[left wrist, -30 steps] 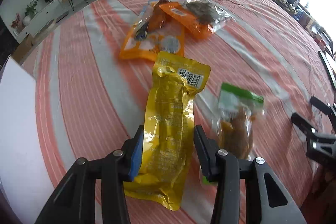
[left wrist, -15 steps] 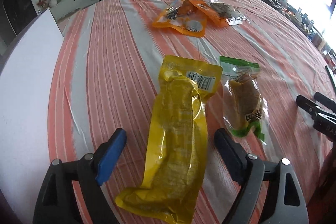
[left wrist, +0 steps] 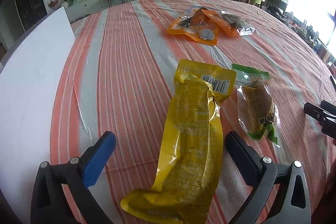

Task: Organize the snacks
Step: 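Lift the yellow bag with the left tool while the right tool grasps the green-edged bag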

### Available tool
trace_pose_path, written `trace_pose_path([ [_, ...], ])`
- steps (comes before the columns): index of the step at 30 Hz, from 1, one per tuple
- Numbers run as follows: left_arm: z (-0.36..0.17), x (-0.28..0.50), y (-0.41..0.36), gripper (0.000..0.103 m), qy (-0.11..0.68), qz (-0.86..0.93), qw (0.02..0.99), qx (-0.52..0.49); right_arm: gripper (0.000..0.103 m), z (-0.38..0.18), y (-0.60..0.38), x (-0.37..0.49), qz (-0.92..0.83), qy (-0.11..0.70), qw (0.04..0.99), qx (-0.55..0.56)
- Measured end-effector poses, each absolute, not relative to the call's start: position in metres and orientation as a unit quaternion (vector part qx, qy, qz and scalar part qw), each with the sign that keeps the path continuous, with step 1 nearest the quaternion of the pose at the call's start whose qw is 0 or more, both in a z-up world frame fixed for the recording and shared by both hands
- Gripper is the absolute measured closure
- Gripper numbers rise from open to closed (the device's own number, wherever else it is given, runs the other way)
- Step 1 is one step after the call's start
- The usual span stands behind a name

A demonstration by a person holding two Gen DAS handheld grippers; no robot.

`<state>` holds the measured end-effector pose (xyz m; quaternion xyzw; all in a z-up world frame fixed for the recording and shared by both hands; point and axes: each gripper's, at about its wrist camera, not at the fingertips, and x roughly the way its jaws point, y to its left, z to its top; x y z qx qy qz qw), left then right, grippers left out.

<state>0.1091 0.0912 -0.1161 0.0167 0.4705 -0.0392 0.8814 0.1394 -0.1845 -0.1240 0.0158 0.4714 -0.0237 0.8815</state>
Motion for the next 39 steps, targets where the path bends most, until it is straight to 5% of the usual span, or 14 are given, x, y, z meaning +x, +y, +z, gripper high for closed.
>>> trace_pose_path([
  [30,-0.114,0.116,0.09,0.001,0.517,-0.061,0.853,0.028,0.01,-0.124,-0.185,0.139,-0.024,0.471,0.881,0.016],
  [33,-0.108,0.11,0.088,0.028,0.507,-0.069,0.859,0.029,0.01,-0.124,-0.185,0.14,-0.024,0.471,0.882,0.016],
  [34,-0.104,0.107,0.086,0.052,0.502,-0.08,0.861,0.03,0.01,-0.124,-0.185,0.14,-0.024,0.472,0.881,0.016],
  [39,-0.099,0.094,0.087,0.059,0.486,-0.073,0.871,0.029,0.012,-0.105,-0.191,0.137,0.043,0.482,0.86,0.161],
])
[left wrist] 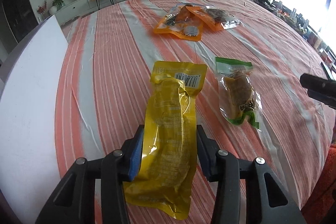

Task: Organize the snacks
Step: 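Lift the yellow bag with the left tool while the right tool grasps the green-edged bag, then carry both bags over the cardboard box and open both tools to drop them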

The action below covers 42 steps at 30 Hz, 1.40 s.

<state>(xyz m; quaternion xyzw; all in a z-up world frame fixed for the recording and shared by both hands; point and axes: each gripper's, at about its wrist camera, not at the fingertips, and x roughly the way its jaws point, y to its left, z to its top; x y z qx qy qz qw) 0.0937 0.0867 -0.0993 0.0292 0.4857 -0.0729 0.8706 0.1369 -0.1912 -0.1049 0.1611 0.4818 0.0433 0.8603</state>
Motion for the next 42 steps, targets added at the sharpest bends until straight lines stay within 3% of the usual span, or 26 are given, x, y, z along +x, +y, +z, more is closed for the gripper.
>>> trace_pose_path([
  [3,-0.096,0.085,0.1,0.059,0.482,-0.066,0.873,-0.022,0.012,-0.083,-0.155,0.145,0.108,0.478,0.851,0.191],
  [8,-0.085,0.073,0.12,0.059,0.48,-0.048,0.873,-0.079,0.015,-0.098,-0.07,0.185,0.164,0.561,0.799,0.138],
  [10,-0.083,0.068,0.125,0.059,0.482,-0.044,0.87,-0.093,0.028,-0.108,-0.054,0.193,0.139,0.577,0.798,0.104],
  [11,-0.082,0.066,0.128,0.059,0.482,-0.043,0.87,-0.098,0.054,-0.112,-0.05,0.196,0.132,0.583,0.797,0.093],
  [12,-0.082,0.064,0.129,0.059,0.482,-0.043,0.869,-0.102,0.066,-0.115,-0.047,0.197,0.135,0.589,0.792,0.09],
  [17,-0.072,0.058,0.133,0.059,0.477,-0.063,0.866,-0.135,0.073,-0.111,-0.053,0.188,0.146,0.589,0.789,0.093],
  [27,0.016,0.031,0.168,0.059,0.406,-0.131,0.883,-0.196,0.074,-0.069,-0.116,0.17,0.195,0.538,0.789,0.224],
  [33,0.055,0.003,0.259,0.059,0.368,-0.045,0.908,-0.197,0.074,0.002,-0.047,0.165,0.29,0.496,0.789,0.219],
  [38,0.05,-0.028,0.341,0.057,0.358,0.092,0.912,-0.176,0.074,0.061,0.059,0.146,0.406,0.464,0.766,0.181],
  [39,0.042,-0.034,0.357,0.055,0.363,0.133,0.906,-0.172,0.073,0.067,0.085,0.141,0.427,0.461,0.759,0.167],
  [40,0.036,-0.04,0.369,0.044,0.367,0.158,0.9,-0.172,0.072,0.067,0.105,0.135,0.443,0.46,0.754,0.152],
  [41,0.03,-0.045,0.379,0.025,0.37,0.175,0.895,-0.177,0.068,0.066,0.126,0.129,0.455,0.459,0.751,0.135],
  [42,0.023,-0.049,0.389,0.017,0.372,0.191,0.889,-0.187,0.046,0.061,0.141,0.124,0.459,0.461,0.751,0.118],
])
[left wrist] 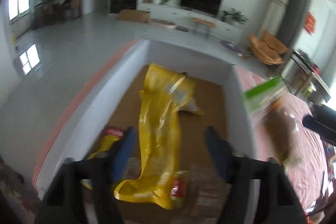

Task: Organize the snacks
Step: 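Carry both bags over the cardboard box and open both tools to drop them, then move both tools back over the orange bags on the bed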

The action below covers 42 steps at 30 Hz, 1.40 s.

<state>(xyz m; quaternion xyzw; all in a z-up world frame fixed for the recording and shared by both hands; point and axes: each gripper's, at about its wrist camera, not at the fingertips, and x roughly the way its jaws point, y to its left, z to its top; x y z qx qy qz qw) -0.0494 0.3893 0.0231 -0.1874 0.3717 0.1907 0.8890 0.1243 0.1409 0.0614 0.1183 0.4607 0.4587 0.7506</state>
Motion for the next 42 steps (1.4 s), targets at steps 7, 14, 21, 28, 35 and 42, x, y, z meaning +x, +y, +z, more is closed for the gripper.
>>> trace_pose_path([
  [7,0.0,-0.057,0.401,0.015,0.366,0.21,0.878,-0.227,0.029,0.009,0.123,0.129,0.409,0.475,0.774,0.093],
  [14,0.017,-0.007,0.323,0.015,0.356,0.093,0.907,-0.205,0.029,-0.069,-0.021,0.149,0.204,0.472,0.858,0.012],
  [21,0.026,0.046,0.192,0.014,0.402,-0.06,0.904,-0.13,0.029,-0.123,-0.166,0.14,0.04,0.482,0.875,0.029],
  [28,0.023,0.146,0.094,0.014,0.466,-0.145,0.873,-0.023,0.028,-0.112,-0.19,0.127,0.034,0.446,0.887,0.11],
  [35,-0.059,0.269,0.054,0.015,0.525,-0.111,0.835,0.119,0.025,-0.115,-0.188,0.126,0.038,0.451,0.886,0.102],
  [42,-0.078,0.318,0.01,0.015,0.511,-0.185,0.832,0.111,0.019,-0.116,-0.182,0.127,0.039,0.453,0.886,0.087],
])
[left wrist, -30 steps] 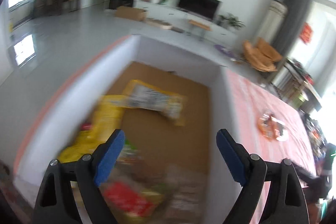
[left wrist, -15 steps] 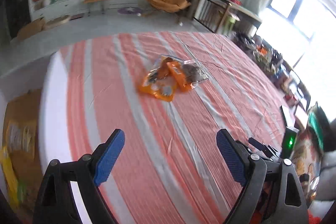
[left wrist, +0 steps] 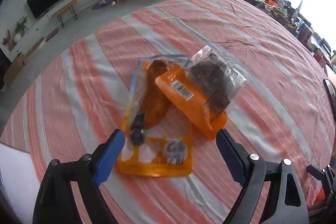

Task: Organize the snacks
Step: 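Grasp the clear bag of orange sausage with the left tool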

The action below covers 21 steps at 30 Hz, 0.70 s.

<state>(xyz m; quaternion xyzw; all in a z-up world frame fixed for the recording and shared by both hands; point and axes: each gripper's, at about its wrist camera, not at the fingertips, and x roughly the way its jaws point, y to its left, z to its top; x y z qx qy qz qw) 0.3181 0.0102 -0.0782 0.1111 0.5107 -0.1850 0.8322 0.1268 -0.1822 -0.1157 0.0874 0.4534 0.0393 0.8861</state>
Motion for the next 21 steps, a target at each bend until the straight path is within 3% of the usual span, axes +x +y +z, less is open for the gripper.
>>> trace_pose_path([
  [8,-0.074,0.413,0.013,0.015,0.5,-0.068,0.863,0.013,0.017,-0.117,-0.174,0.13,0.033,0.456,0.887,0.06],
  [15,-0.11,0.433,-0.026,0.017,0.529,-0.116,0.838,0.072,0.016,-0.117,-0.173,0.13,0.034,0.455,0.888,0.058],
  [18,-0.12,0.424,-0.042,0.015,0.538,-0.153,0.815,0.152,0.016,-0.117,-0.173,0.13,0.034,0.455,0.888,0.057],
  [21,-0.124,0.429,-0.028,0.013,0.554,-0.148,0.812,0.109,0.016,-0.117,-0.172,0.131,0.033,0.455,0.888,0.056],
])
